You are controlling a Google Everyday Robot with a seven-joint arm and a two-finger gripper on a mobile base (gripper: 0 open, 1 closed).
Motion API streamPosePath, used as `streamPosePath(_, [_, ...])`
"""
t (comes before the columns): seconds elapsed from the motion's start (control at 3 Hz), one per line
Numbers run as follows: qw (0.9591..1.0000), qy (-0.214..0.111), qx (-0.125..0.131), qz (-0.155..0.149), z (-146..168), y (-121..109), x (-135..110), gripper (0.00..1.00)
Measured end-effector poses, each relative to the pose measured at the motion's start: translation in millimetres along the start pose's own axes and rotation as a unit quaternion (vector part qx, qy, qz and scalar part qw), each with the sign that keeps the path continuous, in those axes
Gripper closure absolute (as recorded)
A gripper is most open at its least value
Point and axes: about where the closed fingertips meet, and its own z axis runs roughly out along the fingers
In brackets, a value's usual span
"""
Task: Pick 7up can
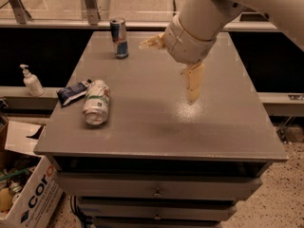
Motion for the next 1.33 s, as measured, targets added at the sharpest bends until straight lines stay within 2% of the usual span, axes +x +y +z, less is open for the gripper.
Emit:
streamPosePath(0.33, [0.9996, -0.018, 0.013, -0.018, 4.7, -5.0, -4.9, 0.00])
streamPosePath(0.67, [0.9970, -0.039, 0.021, -0.064, 26.5, -26.0, -19.7, 0.00])
streamPosePath(1.0, [0.9920, -0.048, 0.014, -0.116, 48.9, -52.0, -32.9, 0.00])
streamPosePath(1.33, [0.9868, -0.054, 0.000, -0.152, 70.3, -70.2, -46.3, 0.00])
